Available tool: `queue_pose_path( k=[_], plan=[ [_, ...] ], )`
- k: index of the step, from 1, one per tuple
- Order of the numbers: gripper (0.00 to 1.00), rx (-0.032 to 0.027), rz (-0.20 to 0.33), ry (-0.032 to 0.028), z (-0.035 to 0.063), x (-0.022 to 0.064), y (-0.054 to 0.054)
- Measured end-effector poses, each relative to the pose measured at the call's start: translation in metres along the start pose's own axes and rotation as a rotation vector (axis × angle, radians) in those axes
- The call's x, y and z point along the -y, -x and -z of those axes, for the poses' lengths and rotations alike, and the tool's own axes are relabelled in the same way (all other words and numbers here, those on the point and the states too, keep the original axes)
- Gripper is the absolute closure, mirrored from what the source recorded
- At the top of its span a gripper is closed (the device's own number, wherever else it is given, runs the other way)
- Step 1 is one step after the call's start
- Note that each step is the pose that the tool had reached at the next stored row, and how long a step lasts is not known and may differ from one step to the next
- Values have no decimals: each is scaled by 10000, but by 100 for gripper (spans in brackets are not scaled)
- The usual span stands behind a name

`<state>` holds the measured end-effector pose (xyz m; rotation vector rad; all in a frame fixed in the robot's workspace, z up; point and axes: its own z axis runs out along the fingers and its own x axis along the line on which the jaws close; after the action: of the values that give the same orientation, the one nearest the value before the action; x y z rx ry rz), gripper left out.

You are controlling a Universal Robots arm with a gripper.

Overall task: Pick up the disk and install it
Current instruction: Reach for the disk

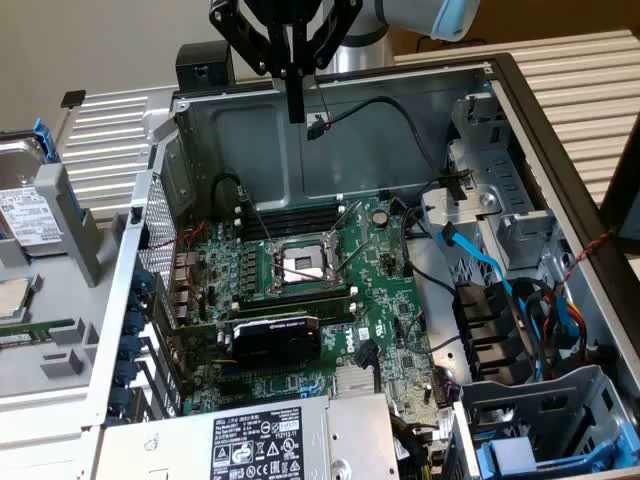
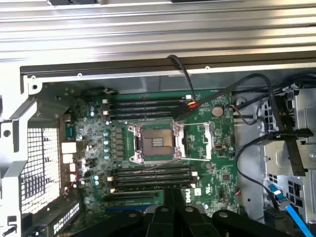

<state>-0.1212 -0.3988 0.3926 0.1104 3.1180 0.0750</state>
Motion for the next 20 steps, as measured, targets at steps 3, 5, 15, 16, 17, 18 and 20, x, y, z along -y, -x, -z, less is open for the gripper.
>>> queue_pose_path(
  k=[3,5,15,16,17,18,20],
  plan=[
    [89,0,0,-1,0,0,0],
    [89,0,0,0,0,0,0],
    [89,1,1,-1,1,3,-41],
    [89,3,1,-1,2,4,-62],
    [89,14,1,0,2,6,-91],
    [89,19,1,0,3,8,-112],
    [89,22,0,-3,18,8,-149]
  ],
)
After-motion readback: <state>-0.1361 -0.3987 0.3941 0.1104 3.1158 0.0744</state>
